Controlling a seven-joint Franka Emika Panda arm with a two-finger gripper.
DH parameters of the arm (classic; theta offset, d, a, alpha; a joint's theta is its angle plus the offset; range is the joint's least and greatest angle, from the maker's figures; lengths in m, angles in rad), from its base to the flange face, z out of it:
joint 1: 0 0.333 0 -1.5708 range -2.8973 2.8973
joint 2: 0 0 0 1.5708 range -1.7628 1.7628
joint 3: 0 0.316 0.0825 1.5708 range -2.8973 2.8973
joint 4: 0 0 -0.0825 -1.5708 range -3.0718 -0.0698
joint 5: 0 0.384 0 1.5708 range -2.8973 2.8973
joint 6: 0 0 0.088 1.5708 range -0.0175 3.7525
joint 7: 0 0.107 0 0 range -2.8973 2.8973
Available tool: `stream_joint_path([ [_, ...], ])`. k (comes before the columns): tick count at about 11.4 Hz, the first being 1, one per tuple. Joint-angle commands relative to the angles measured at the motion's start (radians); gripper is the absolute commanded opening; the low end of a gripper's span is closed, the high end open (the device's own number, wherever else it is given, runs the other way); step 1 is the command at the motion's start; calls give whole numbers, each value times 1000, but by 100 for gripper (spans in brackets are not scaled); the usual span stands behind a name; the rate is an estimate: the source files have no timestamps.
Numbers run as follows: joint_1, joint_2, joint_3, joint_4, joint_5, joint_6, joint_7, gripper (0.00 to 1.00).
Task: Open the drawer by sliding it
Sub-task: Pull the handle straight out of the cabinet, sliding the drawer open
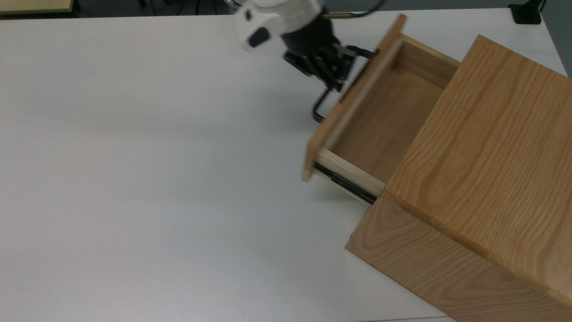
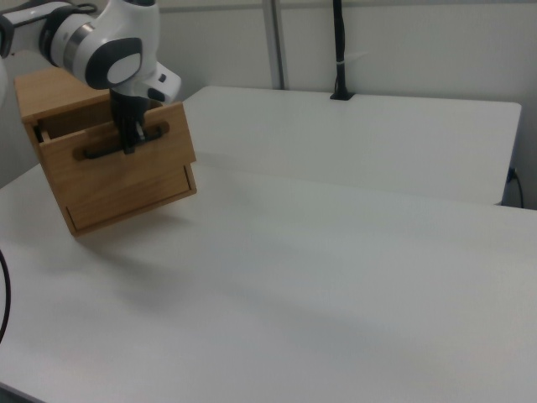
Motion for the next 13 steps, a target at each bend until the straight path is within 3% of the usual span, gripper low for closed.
stream_joint_path([
  [1, -59, -183, -57, -80, 42, -110, -161, 0],
  [7, -116, -235, -161, -111, 28, -325, -308, 0],
  [8, -116, -237, -177, -111, 19, -348, -334, 7],
  [9, -122, -238, -187, -111, 10, -359, -337, 68],
  [10, -123, -241, -187, -103, -15, -359, -336, 100],
  [13, -123, -243, -174, -39, -81, -354, -350, 100],
])
